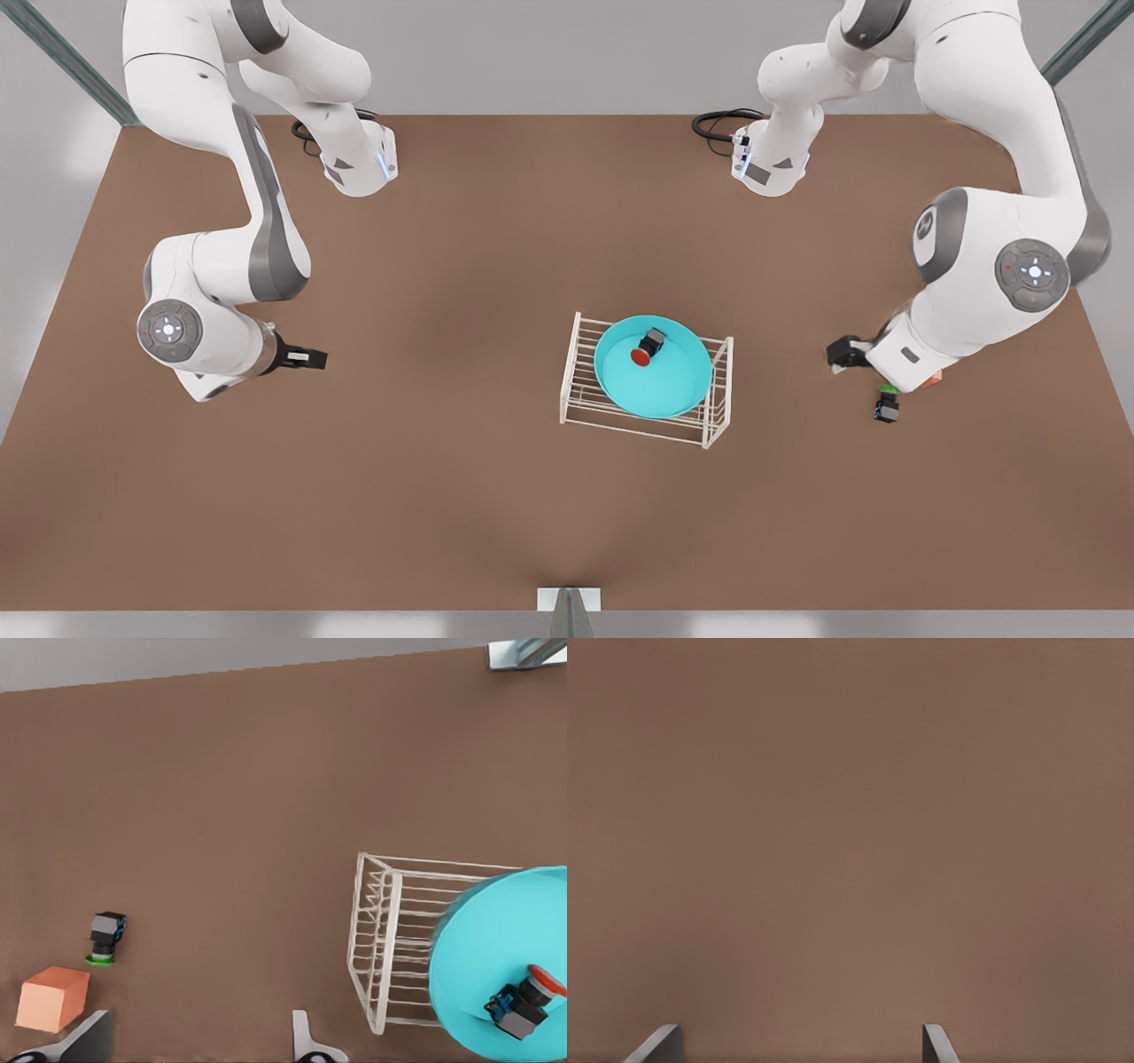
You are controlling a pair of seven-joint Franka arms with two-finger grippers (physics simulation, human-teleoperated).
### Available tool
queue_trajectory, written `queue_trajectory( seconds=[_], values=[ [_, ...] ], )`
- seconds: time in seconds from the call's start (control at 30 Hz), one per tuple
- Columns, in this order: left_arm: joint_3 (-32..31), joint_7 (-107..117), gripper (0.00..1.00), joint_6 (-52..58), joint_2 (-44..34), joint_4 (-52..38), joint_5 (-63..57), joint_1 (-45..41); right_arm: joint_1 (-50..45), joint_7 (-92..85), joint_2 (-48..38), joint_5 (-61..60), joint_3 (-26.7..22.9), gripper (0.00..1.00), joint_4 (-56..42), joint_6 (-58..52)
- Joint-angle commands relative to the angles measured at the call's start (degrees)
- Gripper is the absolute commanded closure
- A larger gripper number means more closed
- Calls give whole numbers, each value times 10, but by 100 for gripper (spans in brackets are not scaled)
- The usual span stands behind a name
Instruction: Place the plate on the shelf with right arm and place the red button switch in the plate with left arm
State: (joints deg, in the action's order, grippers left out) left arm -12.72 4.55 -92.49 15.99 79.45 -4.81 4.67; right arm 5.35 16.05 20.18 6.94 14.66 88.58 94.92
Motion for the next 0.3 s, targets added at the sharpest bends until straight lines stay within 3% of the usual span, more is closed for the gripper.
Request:
queue_trajectory(
  seconds=[0.0, 0.03, 0.1, 0.27],
  values=[
    [57, -40, 0, 51, -76, 82, 42, -42, 0, -29, -1, 0, 0, 0, 0, 0],
    [54, -31, 0, 23, -97, 117, 40, -48, 0, -29, 0, 0, 0, 0, 0, 0],
    [52, -33, 0, 59, -52, 46, 46, -58, 0, -29, 0, -1, 0, 0, 0, 0],
    [51, -37, 0, 58, -43, 29, 47, -63, 0, -29, 1, 0, 0, 0, -1, 3]
  ],
)
